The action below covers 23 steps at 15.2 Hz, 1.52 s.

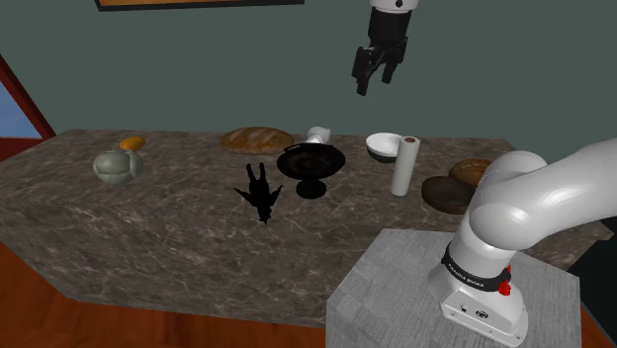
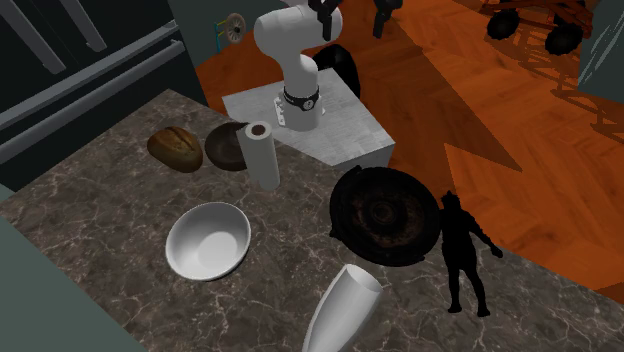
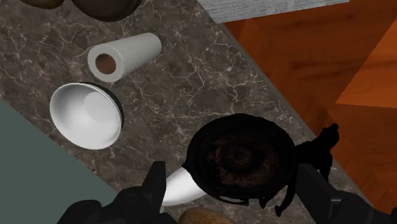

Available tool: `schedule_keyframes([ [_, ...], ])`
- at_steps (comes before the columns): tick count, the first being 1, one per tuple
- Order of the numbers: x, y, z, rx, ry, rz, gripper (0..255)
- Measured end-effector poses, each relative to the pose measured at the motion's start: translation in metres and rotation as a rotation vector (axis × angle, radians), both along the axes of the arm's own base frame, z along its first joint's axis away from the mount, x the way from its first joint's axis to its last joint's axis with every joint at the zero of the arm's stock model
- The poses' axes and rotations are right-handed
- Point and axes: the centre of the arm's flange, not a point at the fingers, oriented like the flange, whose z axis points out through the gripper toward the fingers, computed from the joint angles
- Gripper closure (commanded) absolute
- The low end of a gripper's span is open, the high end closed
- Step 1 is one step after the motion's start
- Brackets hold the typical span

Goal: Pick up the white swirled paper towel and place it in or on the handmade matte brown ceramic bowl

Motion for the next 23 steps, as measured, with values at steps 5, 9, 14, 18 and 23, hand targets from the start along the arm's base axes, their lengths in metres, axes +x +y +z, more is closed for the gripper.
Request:
schedule_keyframes([
  [5, -0.005, -0.028, -0.029, 0.005, 0.019, 0.048, 0],
  [9, -0.013, -0.067, -0.064, 0.01, 0.045, 0.114, 0],
  [14, -0.023, -0.113, -0.11, 0.018, 0.077, 0.199, 0],
  [18, -0.023, -0.154, -0.146, 0.024, 0.103, 0.267, 0],
  [23, -0.024, -0.189, -0.189, 0.03, 0.128, 0.332, 0],
])
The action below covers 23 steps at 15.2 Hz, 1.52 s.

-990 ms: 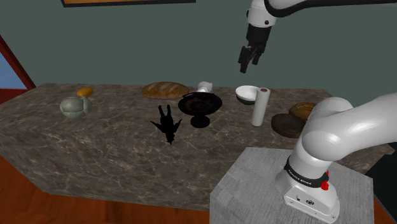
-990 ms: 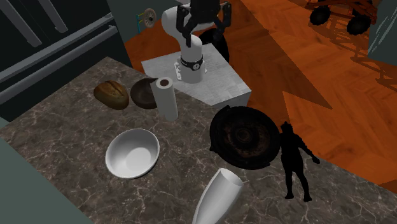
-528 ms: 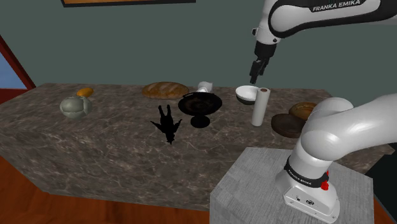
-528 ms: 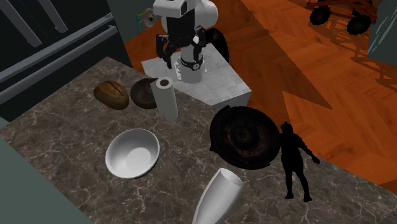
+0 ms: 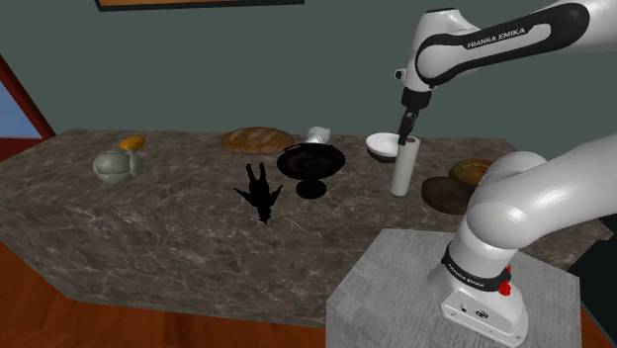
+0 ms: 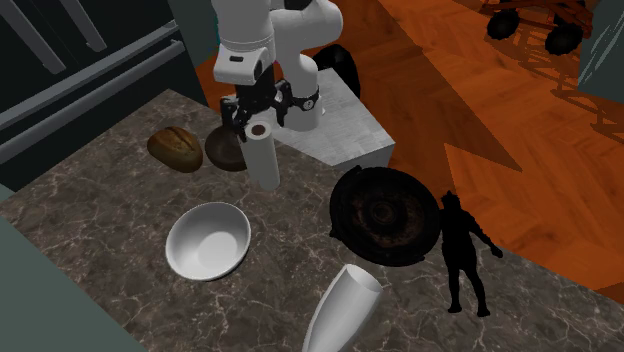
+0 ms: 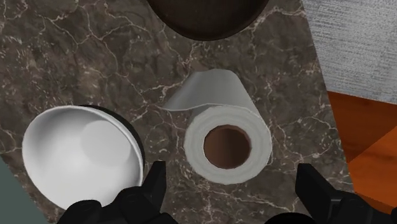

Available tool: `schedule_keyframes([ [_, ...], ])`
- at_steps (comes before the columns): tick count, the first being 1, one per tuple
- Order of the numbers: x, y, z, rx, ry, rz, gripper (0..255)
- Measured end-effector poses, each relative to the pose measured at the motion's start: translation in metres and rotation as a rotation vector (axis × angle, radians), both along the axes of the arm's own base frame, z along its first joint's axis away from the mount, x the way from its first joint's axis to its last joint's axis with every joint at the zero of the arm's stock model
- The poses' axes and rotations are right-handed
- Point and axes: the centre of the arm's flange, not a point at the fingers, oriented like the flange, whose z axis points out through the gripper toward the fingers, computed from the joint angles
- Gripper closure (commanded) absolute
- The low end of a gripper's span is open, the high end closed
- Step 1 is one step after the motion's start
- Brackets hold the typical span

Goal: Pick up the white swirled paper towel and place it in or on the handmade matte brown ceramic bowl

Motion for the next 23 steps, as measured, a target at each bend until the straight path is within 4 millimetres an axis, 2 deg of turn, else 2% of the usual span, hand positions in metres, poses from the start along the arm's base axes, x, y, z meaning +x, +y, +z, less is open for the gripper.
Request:
schedule_keyframes([
  [6, 0.0, -0.005, -0.032, 0.0, 0.001, 0.005, 0],
  [13, 0.0, -0.004, -0.035, 0.0, 0.001, 0.005, 0],
  [14, 0.0, -0.004, -0.035, 0.0, 0.001, 0.005, 255],
  [23, 0.0, -0.004, -0.035, 0.001, 0.0, 0.005, 255],
])
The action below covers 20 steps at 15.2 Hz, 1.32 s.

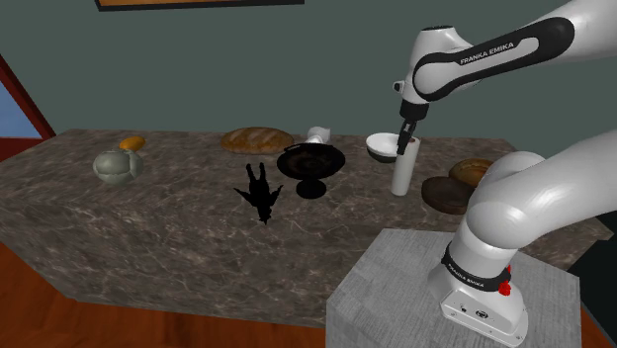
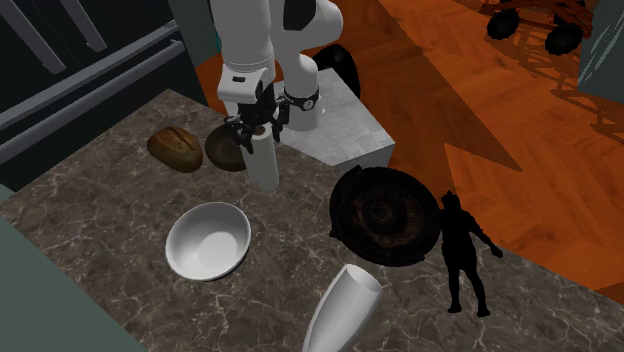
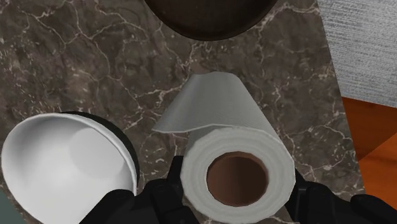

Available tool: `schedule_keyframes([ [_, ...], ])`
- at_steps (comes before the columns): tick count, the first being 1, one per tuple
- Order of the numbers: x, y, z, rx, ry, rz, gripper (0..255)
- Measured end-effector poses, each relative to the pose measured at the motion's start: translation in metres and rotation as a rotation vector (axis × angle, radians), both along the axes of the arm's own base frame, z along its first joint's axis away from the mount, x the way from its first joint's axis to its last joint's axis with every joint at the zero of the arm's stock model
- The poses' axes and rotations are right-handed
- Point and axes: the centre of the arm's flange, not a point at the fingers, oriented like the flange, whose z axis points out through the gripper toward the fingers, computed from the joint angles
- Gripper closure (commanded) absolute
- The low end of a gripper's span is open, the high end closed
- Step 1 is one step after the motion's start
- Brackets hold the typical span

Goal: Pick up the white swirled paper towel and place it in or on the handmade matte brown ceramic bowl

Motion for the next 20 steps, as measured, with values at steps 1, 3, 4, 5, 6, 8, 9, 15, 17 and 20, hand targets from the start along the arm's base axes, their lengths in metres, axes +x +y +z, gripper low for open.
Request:
schedule_keyframes([
  [1, 0.0, 0.0, 0.0, 0.0, 0.0, 0.0, 255],
  [3, 0.0, 0.001, 0.006, -0.001, 0.0, 0.0, 255],
  [4, -0.001, 0.0, 0.011, -0.001, 0.001, 0.0, 255],
  [5, -0.001, -0.001, 0.016, -0.001, 0.001, 0.0, 255],
  [6, 0.0, 0.0, 0.021, -0.001, 0.001, 0.0, 255],
  [8, 0.0, 0.001, 0.032, -0.001, 0.001, 0.0, 255],
  [9, 0.0, 0.001, 0.037, -0.001, 0.001, 0.0, 255],
  [15, 0.0, 0.0, 0.068, -0.001, 0.001, 0.0, 255],
  [17, 0.0, -0.001, 0.078, -0.001, 0.001, 0.0, 255],
  [20, 0.0, -0.001, 0.094, -0.001, 0.001, 0.0, 255],
])
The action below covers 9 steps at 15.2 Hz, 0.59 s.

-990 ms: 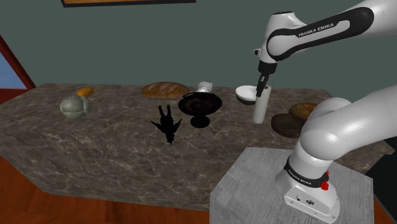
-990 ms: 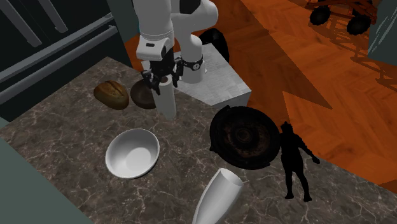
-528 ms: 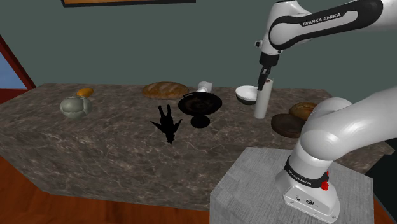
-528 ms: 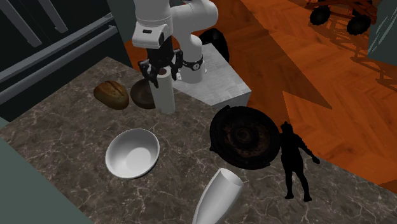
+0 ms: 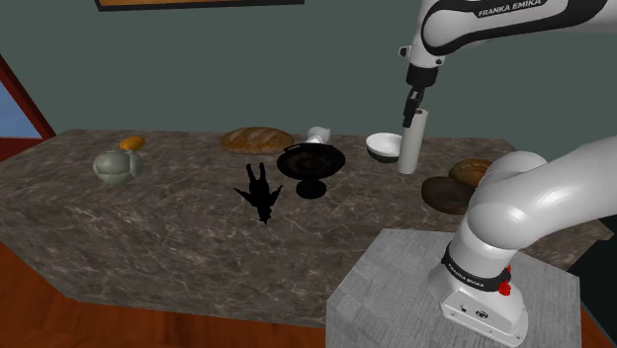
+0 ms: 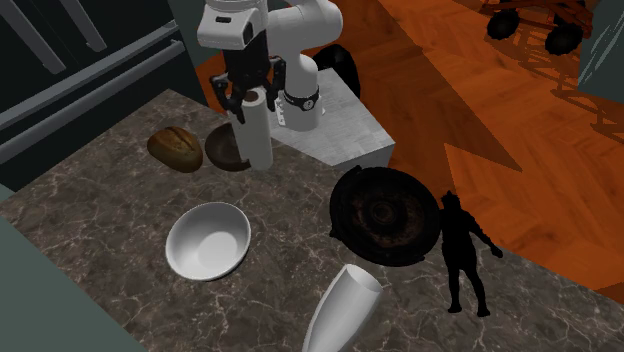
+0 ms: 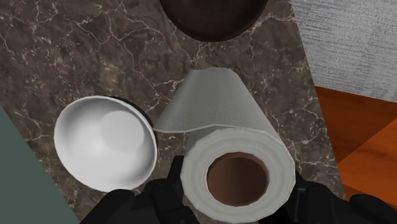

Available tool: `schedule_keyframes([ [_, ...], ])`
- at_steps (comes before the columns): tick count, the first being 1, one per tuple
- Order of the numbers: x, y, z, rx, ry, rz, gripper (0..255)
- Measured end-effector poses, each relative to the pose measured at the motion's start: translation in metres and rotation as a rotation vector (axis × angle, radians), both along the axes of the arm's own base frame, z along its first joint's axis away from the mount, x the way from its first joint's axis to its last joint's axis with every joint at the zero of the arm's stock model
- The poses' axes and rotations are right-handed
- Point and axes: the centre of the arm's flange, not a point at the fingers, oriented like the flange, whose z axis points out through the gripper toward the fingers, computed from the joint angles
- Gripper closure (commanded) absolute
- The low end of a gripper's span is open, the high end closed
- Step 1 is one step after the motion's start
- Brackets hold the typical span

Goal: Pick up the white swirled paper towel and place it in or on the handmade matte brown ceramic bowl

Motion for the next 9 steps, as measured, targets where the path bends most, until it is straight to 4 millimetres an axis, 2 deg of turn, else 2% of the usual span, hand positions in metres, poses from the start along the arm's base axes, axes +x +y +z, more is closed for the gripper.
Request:
schedule_keyframes([
  [5, -0.004, -0.001, 0.026, 0.0, 0.0, 0.0, 255],
  [9, -0.045, -0.016, 0.049, 0.0, -0.001, 0.0, 255],
])
